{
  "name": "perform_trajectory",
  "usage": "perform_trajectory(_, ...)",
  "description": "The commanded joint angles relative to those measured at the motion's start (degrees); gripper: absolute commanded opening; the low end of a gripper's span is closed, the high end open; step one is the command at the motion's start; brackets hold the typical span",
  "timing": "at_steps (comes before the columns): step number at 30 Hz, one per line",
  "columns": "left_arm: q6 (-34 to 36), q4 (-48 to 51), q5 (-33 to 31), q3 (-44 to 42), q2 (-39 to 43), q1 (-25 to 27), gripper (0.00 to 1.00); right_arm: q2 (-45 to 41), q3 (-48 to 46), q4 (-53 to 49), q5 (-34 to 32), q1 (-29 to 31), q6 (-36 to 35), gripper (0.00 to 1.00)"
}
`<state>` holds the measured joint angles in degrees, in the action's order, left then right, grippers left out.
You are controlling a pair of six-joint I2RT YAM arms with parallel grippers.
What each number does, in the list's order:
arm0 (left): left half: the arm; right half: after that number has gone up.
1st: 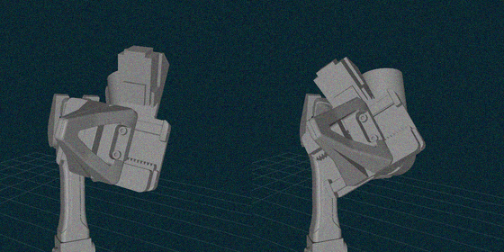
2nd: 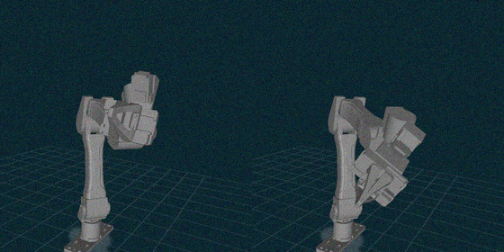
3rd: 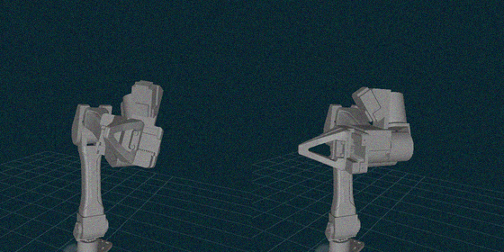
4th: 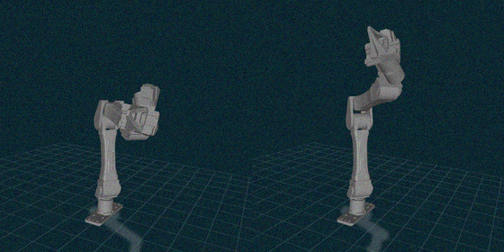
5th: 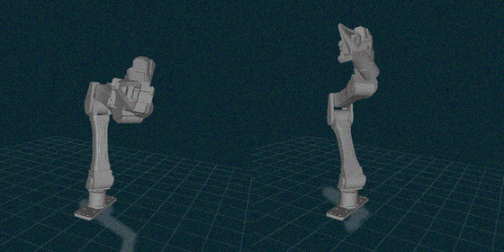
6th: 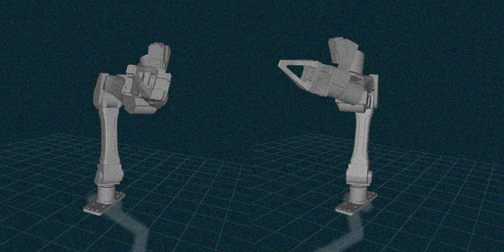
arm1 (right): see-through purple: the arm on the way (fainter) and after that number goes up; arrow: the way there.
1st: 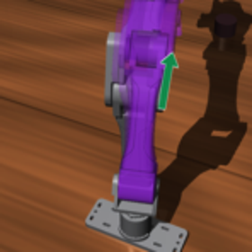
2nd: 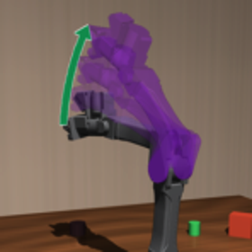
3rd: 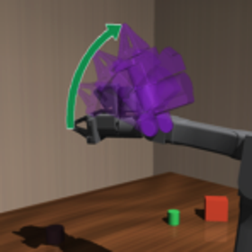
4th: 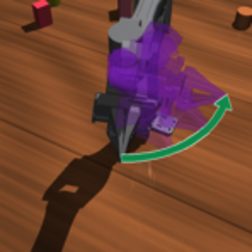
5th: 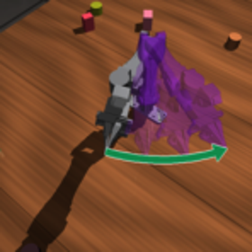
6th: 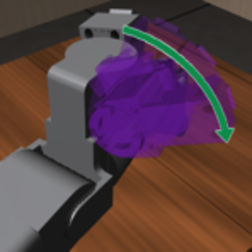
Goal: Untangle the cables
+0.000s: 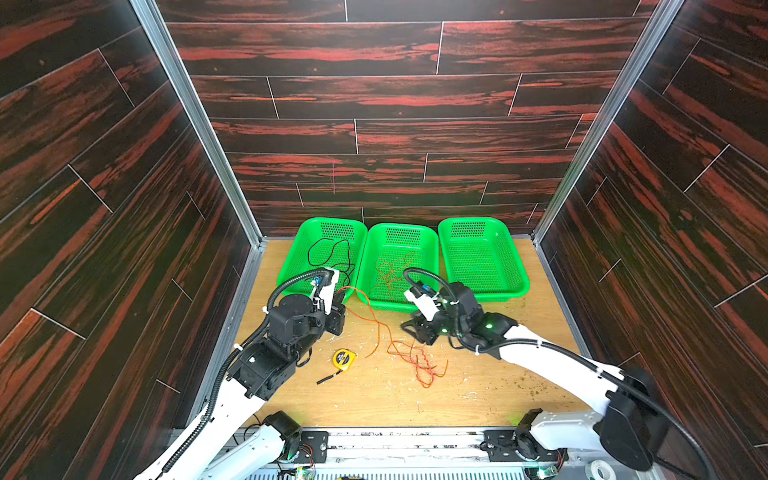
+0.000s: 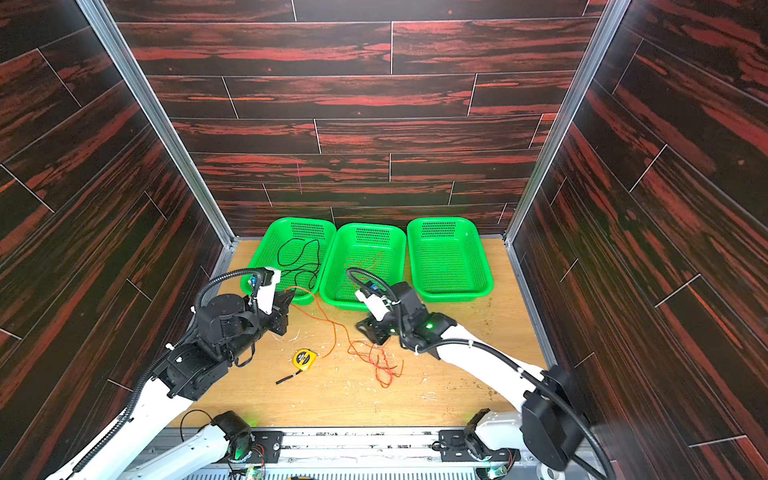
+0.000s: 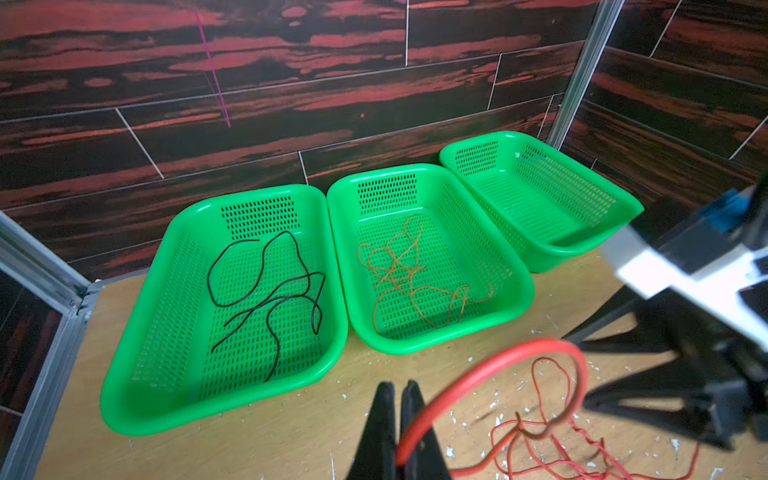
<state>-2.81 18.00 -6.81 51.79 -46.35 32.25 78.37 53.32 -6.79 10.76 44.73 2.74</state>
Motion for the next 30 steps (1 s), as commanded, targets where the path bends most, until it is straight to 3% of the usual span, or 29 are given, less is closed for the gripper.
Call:
perform_trajectory(1, 0.3, -0.9, 1.1, 1.7, -0.3, -0.3, 0.0, 5.1, 1.5, 3.4, 5.8, 0.5, -0.5, 0.52)
perform_trajectory(13, 0.0, -1.8, 2.1, 2.2, -0.7, -0.3, 0.0, 15.7, 4.5, 10.0, 10.8, 2.1, 1.7, 0.46)
perform_trajectory(16, -0.1, -1.8, 2.3, 2.2, -0.5, -0.3, 0.0, 17.9, 5.7, 10.0, 9.6, 2.3, 2.5, 0.35)
perform_trajectory(18, -0.2, -1.7, 2.1, 2.1, -0.2, -0.3, 0.0, 18.0, 6.0, 10.3, 7.2, 2.3, 3.1, 0.17)
perform_trajectory(20, -0.4, -1.3, 1.7, 2.0, 0.0, -0.3, 0.0, 16.4, 5.2, 11.6, 6.2, 2.4, 3.6, 0.05)
perform_trajectory(24, -1.2, -0.9, 0.7, 1.0, 0.2, -0.3, 0.01, 11.3, 4.2, 13.9, 5.7, 2.4, 4.5, 0.0)
perform_trajectory(30, -2.4, -1.3, -0.9, -0.7, 0.7, -0.3, 0.44, 6.6, 6.9, 13.1, 6.8, 2.2, 5.8, 0.0)
